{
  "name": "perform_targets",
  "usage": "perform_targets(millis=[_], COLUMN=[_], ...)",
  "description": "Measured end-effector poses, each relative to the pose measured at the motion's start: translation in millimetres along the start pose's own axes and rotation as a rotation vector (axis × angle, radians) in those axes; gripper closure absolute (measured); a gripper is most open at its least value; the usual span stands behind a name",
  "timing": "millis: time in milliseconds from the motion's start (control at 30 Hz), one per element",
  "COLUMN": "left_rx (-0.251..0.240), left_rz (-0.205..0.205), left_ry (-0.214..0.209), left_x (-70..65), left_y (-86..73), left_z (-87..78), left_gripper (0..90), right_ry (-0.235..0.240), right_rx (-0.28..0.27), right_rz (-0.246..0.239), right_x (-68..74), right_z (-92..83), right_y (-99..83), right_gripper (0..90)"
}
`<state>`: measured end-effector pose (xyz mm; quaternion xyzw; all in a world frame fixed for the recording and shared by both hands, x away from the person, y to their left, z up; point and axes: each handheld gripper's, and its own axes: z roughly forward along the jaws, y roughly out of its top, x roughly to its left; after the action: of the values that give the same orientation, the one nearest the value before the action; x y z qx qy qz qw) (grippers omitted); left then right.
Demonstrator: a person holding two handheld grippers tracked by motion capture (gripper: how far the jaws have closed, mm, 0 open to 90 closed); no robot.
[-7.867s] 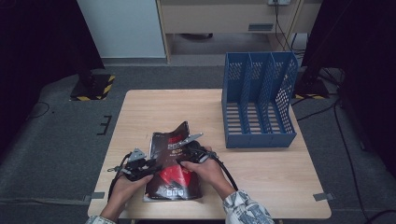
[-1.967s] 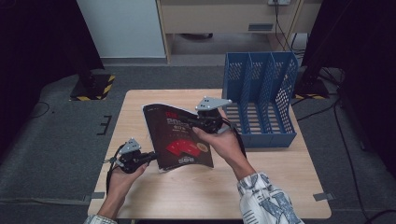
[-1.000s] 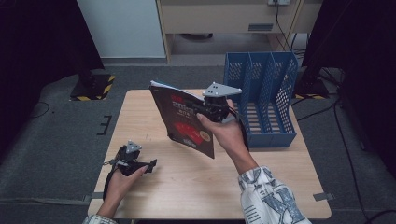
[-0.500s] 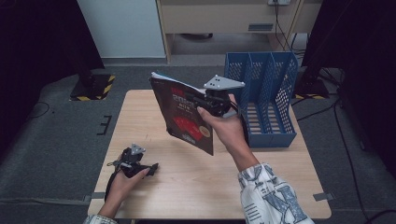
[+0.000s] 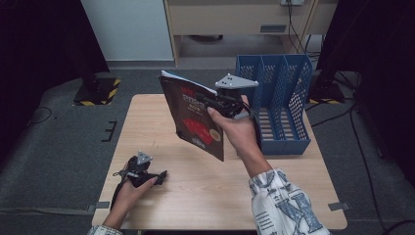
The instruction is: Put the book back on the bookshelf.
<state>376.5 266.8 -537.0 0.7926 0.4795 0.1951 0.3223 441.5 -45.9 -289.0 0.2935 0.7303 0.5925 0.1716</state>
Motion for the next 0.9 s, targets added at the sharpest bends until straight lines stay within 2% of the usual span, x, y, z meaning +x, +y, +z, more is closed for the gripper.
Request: perform_targets(millis=[600, 900], left_rx=[-0.001, 0.001], left_rz=[-0.002, -0.005], left_ry=[0.001, 0.004], left_x=[-0.3, -1.2], left_y=[0.0, 0.3], left_z=[0.1, 0.2], left_gripper=[0.0, 0.0], right_ry=[-0.04, -0.031], right_rx=[-0.03, -0.041], right_rz=[0.025, 0.015], right_x=[-9.7, -8.3], right_z=[-24.3, -37.3], right_y=[21.7, 30.1], right_gripper=[87.1, 87.1])
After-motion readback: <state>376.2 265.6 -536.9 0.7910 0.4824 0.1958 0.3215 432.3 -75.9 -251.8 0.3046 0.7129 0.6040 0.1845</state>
